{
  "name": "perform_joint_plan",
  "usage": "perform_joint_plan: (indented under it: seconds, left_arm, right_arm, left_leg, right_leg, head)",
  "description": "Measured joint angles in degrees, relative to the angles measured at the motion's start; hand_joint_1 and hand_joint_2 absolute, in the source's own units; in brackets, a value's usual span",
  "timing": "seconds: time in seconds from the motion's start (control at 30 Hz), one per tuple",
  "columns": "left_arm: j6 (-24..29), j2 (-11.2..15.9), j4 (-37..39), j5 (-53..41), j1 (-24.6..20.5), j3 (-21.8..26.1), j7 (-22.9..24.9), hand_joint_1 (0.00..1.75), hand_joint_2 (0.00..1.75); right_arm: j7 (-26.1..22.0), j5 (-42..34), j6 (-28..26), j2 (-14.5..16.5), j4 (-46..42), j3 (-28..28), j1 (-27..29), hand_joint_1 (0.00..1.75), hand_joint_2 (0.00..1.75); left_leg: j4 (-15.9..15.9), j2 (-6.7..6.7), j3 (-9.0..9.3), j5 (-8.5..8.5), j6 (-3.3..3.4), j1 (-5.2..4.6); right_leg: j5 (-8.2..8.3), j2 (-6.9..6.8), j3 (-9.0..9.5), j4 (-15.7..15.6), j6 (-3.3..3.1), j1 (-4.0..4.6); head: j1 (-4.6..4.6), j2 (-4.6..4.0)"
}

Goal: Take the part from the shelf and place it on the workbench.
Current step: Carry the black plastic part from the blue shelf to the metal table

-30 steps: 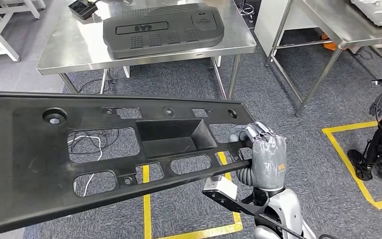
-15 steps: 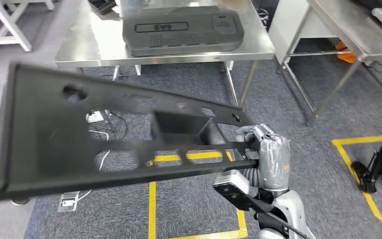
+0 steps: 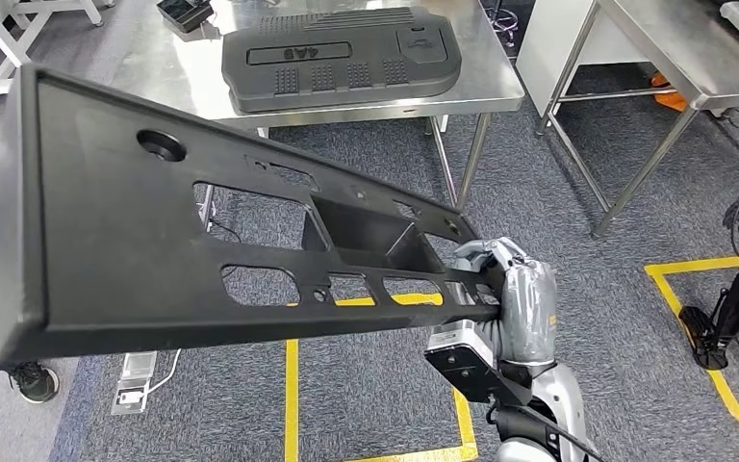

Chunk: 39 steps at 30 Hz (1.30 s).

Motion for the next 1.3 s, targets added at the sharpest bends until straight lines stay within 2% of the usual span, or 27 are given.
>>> perform_joint_plan:
  seconds: [0.07,0.73,0.77,0.87,0.9,0.93,1.0,1.03,1.07,1.1,1.17,1.2,1.23,1.27,1.3]
  left_arm:
    - [0.00,0.00,-0.05,-0.01,-0.04,0.00,0.10,0.00,1.75]
    - [-0.37,0.00,-0.08,0.10,-0.19,0.00,0.36,0.00,1.75]
    - [-0.38,0.02,-0.08,0.10,-0.20,0.00,0.36,0.00,1.75]
    - [-0.45,0.18,-0.21,0.14,-0.28,0.00,0.40,0.00,1.75]
    - [-0.49,0.21,-0.30,0.15,-0.35,0.00,0.42,0.00,1.75]
    - [-0.52,0.21,-0.38,0.17,-0.41,0.00,0.43,0.00,1.75]
    - [-0.55,0.21,-0.44,0.21,-0.43,0.00,0.45,0.00,1.75]
    - [-0.56,0.21,-0.45,0.22,-0.36,0.00,0.46,0.00,1.75]
    - [-0.56,0.21,-0.47,0.22,-0.26,0.00,0.47,0.00,1.75]
    - [-0.57,0.21,-0.49,0.22,-0.17,0.00,0.47,0.00,1.75]
    - [-0.56,0.23,-0.50,0.23,-0.09,0.00,0.47,0.00,1.75]
    - [-0.55,0.26,-0.50,0.25,-0.12,0.00,0.49,0.00,1.75]
    - [-0.54,0.29,-0.52,0.26,-0.16,0.00,0.51,0.00,1.75]
    - [-0.53,0.31,-0.54,0.30,-0.18,0.00,0.53,0.00,1.75]
    - [-0.52,0.31,-0.57,0.33,-0.20,0.00,0.55,0.00,1.75]
  right_arm:
    - [0.33,0.79,-0.43,0.00,0.00,0.00,0.00,1.75,1.75]
    - [1.73,2.51,-1.30,0.00,0.68,0.00,-0.39,1.75,1.75]
    - [1.80,2.56,-1.32,0.00,0.75,0.01,-0.41,1.75,1.75]
    - [2.11,2.88,-1.50,-0.01,0.84,0.02,-0.54,1.75,1.75]
    - [2.17,3.00,-1.61,-0.01,0.85,0.03,-0.64,1.75,1.75]
    - [2.21,3.10,-1.73,-0.02,0.87,0.04,-0.72,1.75,1.75]
    - [2.35,3.15,-1.91,-0.02,0.96,0.07,-0.80,1.75,1.75]
    - [2.43,3.13,-1.95,-0.02,1.04,0.08,-0.76,1.75,1.75]
    - [2.50,3.13,-1.95,-0.02,1.14,0.09,-0.72,1.75,1.75]
    - [2.53,3.14,-1.95,-0.02,1.23,0.10,-0.70,1.75,1.75]
    - [2.56,3.18,-1.95,-0.03,1.38,0.11,-0.71,1.75,1.75]
    - [2.58,3.19,-1.95,-0.03,1.44,0.11,-0.71,1.75,1.75]
    - [2.64,3.21,-1.96,-0.03,1.51,0.11,-0.68,1.75,1.75]
    - [2.69,3.22,-1.96,-0.06,1.57,0.11,-0.66,1.75,1.75]
    - [2.73,3.23,-1.97,-0.09,1.60,0.10,-0.65,1.75,1.75]
  left_leg:
    - [-0.08,0.00,0.02,0.00,-0.45,0.03]
    - [0.14,0.00,-0.09,-0.06,-0.39,-0.21]
    - [0.22,0.00,-0.11,-0.13,-0.34,-0.29]
    - [-1.43,-0.10,0.84,0.57,0.80,-0.08]
    - [-2.44,-0.10,1.41,1.04,1.19,0.22]
    - [-3.25,-0.05,1.90,1.41,1.30,0.57]
    - [-3.41,0.00,2.04,1.38,1.19,0.86]
    - [-3.18,-0.02,2.01,1.19,0.96,1.05]
    - [-2.81,-0.06,2.00,0.87,0.58,1.33]
    - [-2.32,-0.14,2.02,0.46,0.10,1.72]
    - [-1.03,-0.32,2.10,-0.66,-1.14,2.57]
    - [-0.40,-0.36,2.08,-1.30,-1.86,2.85]
    - [-0.08,-0.39,2.13,-1.75,-2.49,3.02]
    - [-0.16,-0.40,2.27,-1.95,-3.04,3.13]
    - [-0.64,-0.41,2.58,-1.93,-3.53,3.30]
  right_leg:
    - [-0.01,0.00,-0.01,0.00,-0.08,0.00]
    - [0.08,-0.03,0.09,-0.13,0.00,-0.33]
    - [0.15,-0.04,0.13,-0.29,0.11,-0.48]
    - [0.11,-0.21,0.52,-0.78,0.82,-0.52]
    - [-0.86,-0.26,0.02,0.61,1.01,-0.39]
    - [-2.56,-0.26,-1.28,3.56,1.16,-0.34]
    - [-6.71,-0.27,-5.71,12.62,1.70,-0.76]
    - [-7.90,-0.29,-7.67,16.36,2.06,-1.08]
    - [-7.85,-0.31,-8.61,17.93,2.48,-1.44]
    - [-6.63,-0.32,-8.32,17.03,2.93,-1.80]
    - [-2.21,-0.24,-4.80,9.31,3.96,-2.60]
    - [-0.76,0.00,-2.95,5.39,4.27,-2.81]
    - [0.02,0.26,-1.66,2.64,4.14,-2.91]
    - [0.05,0.52,-1.05,1.37,3.74,-2.78]
    - [-0.23,0.68,-0.81,1.05,3.02,-2.43]
  head:
    - [-0.03,0.00]
    - [0.00,0.00]
    - [-0.01,0.00]
    - [-0.22,0.00]
    - [-0.19,0.00]
    - [-0.08,0.00]
    - [0.42,0.00]
    - [0.59,0.00]
    - [0.71,0.00]
    - [0.78,0.00]
    - [1.03,0.00]
    - [1.30,0.00]
    - [1.44,0.00]
    - [1.42,0.00]
    - [1.26,0.00]
